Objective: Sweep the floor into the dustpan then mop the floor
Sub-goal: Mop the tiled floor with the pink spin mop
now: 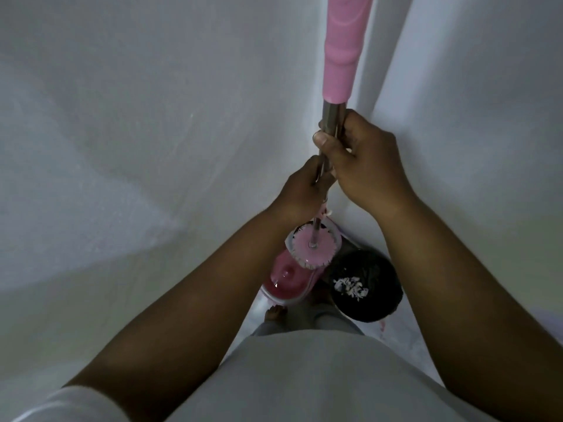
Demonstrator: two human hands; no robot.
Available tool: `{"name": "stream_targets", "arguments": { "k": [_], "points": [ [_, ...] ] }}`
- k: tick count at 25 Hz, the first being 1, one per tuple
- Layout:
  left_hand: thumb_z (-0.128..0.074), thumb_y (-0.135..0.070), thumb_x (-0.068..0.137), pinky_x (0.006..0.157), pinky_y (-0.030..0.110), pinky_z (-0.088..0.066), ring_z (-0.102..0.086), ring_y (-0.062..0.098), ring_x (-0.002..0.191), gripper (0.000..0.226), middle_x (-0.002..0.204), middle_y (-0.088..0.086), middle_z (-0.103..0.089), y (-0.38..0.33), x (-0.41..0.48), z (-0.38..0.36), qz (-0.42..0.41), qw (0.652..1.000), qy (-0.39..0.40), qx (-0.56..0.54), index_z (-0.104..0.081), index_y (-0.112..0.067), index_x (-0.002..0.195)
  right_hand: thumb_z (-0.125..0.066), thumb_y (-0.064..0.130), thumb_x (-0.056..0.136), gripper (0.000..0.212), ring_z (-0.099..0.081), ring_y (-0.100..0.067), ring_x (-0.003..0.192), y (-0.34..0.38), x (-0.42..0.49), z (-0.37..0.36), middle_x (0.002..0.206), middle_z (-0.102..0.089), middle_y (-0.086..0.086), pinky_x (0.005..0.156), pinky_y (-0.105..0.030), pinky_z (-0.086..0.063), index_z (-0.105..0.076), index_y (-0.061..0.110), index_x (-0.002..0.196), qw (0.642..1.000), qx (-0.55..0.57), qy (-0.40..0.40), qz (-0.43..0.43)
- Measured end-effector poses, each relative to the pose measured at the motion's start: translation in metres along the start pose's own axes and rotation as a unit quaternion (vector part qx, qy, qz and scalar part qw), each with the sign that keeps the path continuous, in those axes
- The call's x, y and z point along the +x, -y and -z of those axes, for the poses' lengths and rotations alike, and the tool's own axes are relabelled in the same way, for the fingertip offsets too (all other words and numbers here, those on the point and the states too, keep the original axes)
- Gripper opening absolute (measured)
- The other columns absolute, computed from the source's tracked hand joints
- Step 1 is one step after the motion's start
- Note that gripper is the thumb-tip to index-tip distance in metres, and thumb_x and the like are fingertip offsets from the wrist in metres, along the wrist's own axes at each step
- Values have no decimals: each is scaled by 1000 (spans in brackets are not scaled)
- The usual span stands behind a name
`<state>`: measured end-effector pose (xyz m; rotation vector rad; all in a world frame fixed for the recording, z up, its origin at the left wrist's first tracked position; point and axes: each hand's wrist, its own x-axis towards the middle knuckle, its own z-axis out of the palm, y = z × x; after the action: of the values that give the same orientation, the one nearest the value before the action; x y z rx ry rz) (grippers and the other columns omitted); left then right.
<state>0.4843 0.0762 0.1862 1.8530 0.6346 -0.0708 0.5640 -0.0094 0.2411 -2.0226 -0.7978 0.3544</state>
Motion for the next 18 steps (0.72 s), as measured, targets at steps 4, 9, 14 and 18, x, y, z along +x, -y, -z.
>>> {"name": "stream_targets", "arguments": {
  "k": [4, 9, 14, 18],
  "points": [
    [-40, -37, 103, 99, 48, -48, -62, 28, 112, 39, 121, 14, -64, -14, -37, 4, -47, 998, 45, 14, -49, -13, 133, -55, 38, 94, 27, -64, -3, 83, 29, -41, 13, 93, -70, 6, 70, -6, -46, -64, 19, 111, 998, -8, -65, -14],
    [-42, -32, 103, 98, 49, -48, -62, 27, 110, 33, 119, 13, -65, -13, -82, 2, -98, 991, 90, 28, -52, -12, 127, -55, 37, 95, 27, -66, -11, 87, 52, -100, 16, 94, -72, 1, 78, -24, -50, -65, 16, 108, 989, -21, -136, -45],
    [-43, -32, 103, 98, 48, -47, -60, 25, 111, 34, 119, 10, -64, -10, -112, -13, -155, 976, 141, 57, -53, -12, 129, -56, 37, 95, 25, -66, -7, 84, 59, -155, 19, 93, -72, 4, 74, -16, -49, -65, 18, 107, 976, -10, -200, -84],
    [-44, -34, 103, 92, 44, -49, -62, 24, 104, 31, 112, 9, -66, -15, -137, -39, -181, 963, 186, 71, -55, -14, 124, -56, 37, 95, 25, -67, -5, 84, 59, -198, 37, 92, -72, 5, 74, -15, -49, -65, 18, 106, 962, -10, -250, -106]
  ]
}}
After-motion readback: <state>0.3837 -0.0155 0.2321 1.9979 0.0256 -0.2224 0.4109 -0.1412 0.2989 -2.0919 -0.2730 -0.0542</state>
